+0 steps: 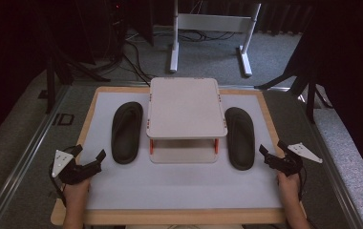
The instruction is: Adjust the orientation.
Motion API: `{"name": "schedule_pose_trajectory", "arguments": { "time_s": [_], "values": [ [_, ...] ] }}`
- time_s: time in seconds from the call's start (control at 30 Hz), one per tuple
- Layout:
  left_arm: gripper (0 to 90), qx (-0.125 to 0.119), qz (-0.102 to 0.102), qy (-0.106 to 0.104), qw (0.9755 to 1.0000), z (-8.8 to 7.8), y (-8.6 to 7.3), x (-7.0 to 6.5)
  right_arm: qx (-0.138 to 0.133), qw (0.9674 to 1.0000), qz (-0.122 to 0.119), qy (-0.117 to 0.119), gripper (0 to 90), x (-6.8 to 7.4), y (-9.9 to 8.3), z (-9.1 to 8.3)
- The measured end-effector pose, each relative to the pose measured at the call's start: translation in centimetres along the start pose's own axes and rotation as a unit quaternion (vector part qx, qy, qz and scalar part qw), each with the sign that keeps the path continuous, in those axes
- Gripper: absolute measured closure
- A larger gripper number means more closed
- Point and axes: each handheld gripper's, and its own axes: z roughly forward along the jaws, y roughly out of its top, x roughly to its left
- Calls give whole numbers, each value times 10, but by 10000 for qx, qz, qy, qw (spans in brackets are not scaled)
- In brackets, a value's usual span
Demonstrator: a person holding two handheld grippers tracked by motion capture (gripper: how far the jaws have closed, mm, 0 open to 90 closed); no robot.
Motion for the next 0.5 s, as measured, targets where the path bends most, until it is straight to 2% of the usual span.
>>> {"name": "schedule_pose_trajectory", "arguments": {
  "time_s": [0.03, 0.13, 0.2, 0.27, 0.33, 0.4, 0.5],
  "values": [
    [19, -9, -66, -168, 9998, -1, 0, 1, 0, 10000, 0, 0, 128, 0, 0, 0],
    [20, 51, -104, -235, 9997, -1, 1, 1, 4, 10000, -9, 1, 128, 0, 0, 0],
    [20, 168, -215, -354, 9990, -1, 2, 2, 12, 10000, 21, -6, 129, 0, 0, 0],
    [20, 186, -206, -306, 9991, 0, 3, 2, 18, 10000, 59, -20, 129, -1, 0, 0],
    [20, 279, -231, -369, 9987, 2, 3, 3, 15, 10000, 63, -16, 129, -1, 0, 0],
    [20, 388, -289, -430, 9979, 4, 4, 4, 27, 10000, 83, -16, 130, -1, 0, 1],
    [20, 603, -309, -383, 9970, 6, 6, 4, 35, 9999, 94, -18, 130, -1, 0, 1]
  ]
}}
